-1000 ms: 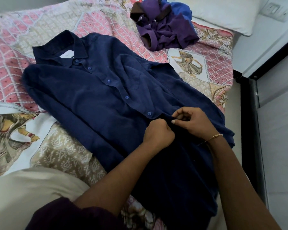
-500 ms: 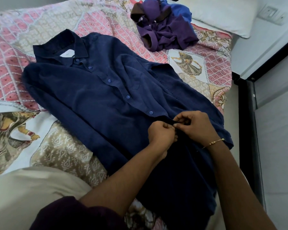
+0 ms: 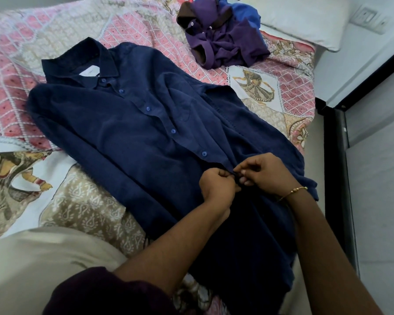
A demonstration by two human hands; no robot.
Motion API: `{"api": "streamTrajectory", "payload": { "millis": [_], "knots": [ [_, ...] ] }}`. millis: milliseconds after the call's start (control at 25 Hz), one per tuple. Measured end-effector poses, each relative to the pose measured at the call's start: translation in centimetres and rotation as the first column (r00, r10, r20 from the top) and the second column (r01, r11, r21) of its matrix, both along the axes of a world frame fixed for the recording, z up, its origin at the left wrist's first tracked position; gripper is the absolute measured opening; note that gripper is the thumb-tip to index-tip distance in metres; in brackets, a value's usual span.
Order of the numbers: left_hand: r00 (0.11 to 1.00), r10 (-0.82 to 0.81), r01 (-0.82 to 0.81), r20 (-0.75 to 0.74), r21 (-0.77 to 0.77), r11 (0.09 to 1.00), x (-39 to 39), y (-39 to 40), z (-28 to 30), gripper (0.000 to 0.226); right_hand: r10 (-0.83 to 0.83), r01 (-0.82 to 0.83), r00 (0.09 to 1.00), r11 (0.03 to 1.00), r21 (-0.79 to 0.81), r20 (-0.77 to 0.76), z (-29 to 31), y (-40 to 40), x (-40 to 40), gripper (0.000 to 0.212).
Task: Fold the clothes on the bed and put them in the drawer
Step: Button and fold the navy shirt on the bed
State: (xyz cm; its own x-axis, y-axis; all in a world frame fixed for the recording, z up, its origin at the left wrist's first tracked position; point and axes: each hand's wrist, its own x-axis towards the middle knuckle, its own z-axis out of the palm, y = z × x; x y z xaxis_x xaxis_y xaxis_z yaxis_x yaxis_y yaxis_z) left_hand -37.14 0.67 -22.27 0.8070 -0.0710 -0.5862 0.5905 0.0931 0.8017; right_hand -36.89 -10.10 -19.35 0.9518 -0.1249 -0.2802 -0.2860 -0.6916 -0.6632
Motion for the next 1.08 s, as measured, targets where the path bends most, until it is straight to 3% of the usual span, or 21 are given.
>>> {"api": "streamTrajectory", "payload": {
  "millis": [160,360,520,680,800,960,1080],
  "knots": [
    [0.974,0.122,-0.158,-0.189,-0.191,0.969,-0.2,0.1,0.6,0.02,-0.001,0.003,0.999,0.999,-0.033,0.049,-0.3,0.3,-0.2,0.016],
    [0.942,0.195,-0.269,-0.273,-0.266,0.926,-0.3,-0.2,0.8,0.021,-0.008,0.019,0.994,0.995,-0.1,0.106,-0.6,0.4,-0.1,0.016],
    [0.955,0.193,-0.247,-0.227,-0.244,0.938,-0.6,-0.4,0.3,0.026,0.023,-0.004,0.989,0.991,-0.131,0.143,-0.9,0.6,-0.3,0.013],
    [0.945,0.225,-0.275,-0.239,-0.205,0.939,-0.6,-0.6,-0.3,0.028,-0.052,0.064,0.986,0.995,-0.07,0.16,-1.3,0.8,-0.4,0.023],
    [0.949,0.228,-0.269,-0.218,-0.183,0.946,-0.7,-0.7,-0.6,0.029,-0.044,0.061,0.985,0.993,-0.097,0.165,-1.4,1.0,-0.5,0.015],
    [0.95,0.238,-0.269,-0.202,-0.144,0.952,-0.5,-0.7,-0.7,0.007,0.026,-0.008,0.992,0.988,-0.152,0.12,-1.1,1.1,-0.4,0.014],
    [0.951,0.249,-0.275,-0.183,-0.132,0.952,-0.3,-0.7,-1.0,0.008,0.033,-0.019,0.995,0.989,-0.149,0.093,-1.0,1.1,0.0,0.016]
  ]
}}
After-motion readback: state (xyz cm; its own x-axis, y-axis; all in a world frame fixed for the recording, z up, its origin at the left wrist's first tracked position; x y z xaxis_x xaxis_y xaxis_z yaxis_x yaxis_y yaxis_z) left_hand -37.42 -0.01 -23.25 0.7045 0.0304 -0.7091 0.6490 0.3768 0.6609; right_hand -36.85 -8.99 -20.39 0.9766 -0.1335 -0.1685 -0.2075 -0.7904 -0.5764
